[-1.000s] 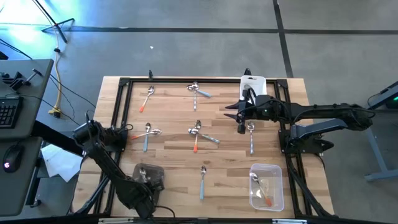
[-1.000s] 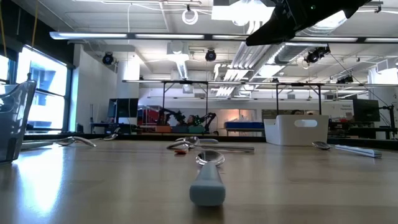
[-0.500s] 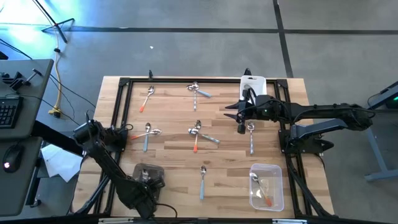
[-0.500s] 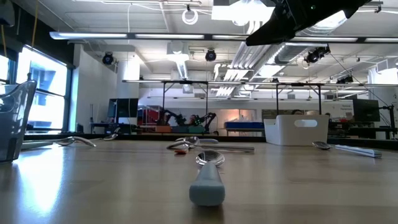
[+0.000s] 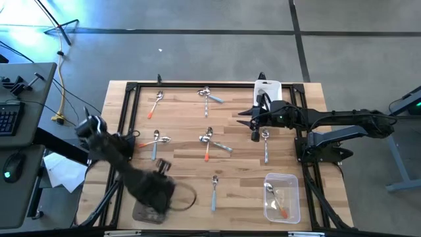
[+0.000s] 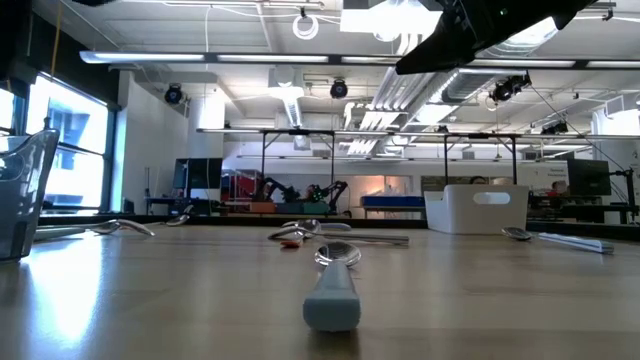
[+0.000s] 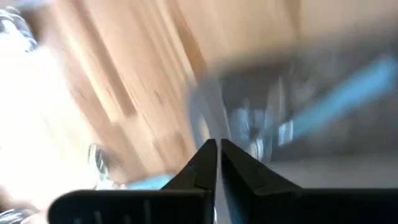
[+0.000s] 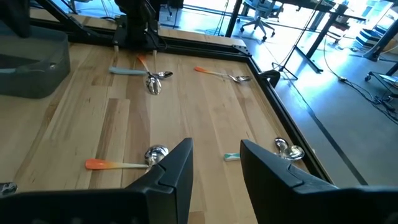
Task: Sort silverware by color (type)
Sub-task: Put the white spoon into the white bin
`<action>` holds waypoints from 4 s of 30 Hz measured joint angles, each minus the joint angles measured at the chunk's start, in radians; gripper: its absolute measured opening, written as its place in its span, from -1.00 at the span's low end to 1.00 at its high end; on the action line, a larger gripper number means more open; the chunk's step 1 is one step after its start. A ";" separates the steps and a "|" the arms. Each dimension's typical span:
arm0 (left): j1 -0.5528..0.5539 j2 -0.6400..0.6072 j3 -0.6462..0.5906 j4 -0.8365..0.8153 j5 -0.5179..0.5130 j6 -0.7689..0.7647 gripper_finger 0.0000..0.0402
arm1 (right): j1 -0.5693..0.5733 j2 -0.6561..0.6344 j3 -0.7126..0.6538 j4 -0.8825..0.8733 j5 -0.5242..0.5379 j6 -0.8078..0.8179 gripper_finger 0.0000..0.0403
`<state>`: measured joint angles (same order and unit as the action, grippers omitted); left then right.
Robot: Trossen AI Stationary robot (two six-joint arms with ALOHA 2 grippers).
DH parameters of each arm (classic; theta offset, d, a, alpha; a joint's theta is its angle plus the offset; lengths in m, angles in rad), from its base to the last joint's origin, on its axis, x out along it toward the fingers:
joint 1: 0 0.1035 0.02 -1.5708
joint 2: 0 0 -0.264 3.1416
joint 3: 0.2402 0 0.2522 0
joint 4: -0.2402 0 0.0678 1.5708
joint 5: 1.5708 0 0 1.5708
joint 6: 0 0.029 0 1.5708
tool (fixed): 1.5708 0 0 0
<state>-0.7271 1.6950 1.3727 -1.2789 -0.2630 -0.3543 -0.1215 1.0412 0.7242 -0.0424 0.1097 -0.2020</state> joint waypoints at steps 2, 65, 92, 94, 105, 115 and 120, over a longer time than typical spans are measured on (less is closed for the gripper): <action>0.053 -0.056 -0.028 0.137 -0.009 -0.015 -0.96 | 0.000 0.000 0.000 0.000 0.000 0.001 -0.41; 0.185 -0.201 -0.294 0.406 0.004 0.004 -1.00 | 0.000 0.000 0.000 -0.009 0.002 0.011 -0.41; 0.630 -0.491 -1.067 1.856 0.117 0.325 -1.00 | 0.050 0.285 0.079 0.003 0.047 0.317 -0.37; 0.676 -0.489 -1.098 1.926 0.132 0.335 -1.00 | 0.062 0.337 0.089 0.001 0.055 0.343 -0.30; 0.828 -0.533 -1.248 2.115 0.194 0.312 -1.00 | 0.126 0.651 0.231 -0.007 0.072 0.493 0.19; 0.831 -0.587 -1.336 2.232 0.214 0.305 -1.00 | 0.149 0.836 0.397 -0.227 0.138 0.561 0.13; 0.831 -0.603 -1.339 2.237 0.225 0.307 -1.00 | 0.148 0.886 0.417 -0.213 0.083 0.573 0.07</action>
<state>0.1036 1.0920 0.0333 0.9577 -0.0376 -0.0477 0.0265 1.9270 1.1412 -0.2552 0.1922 0.3708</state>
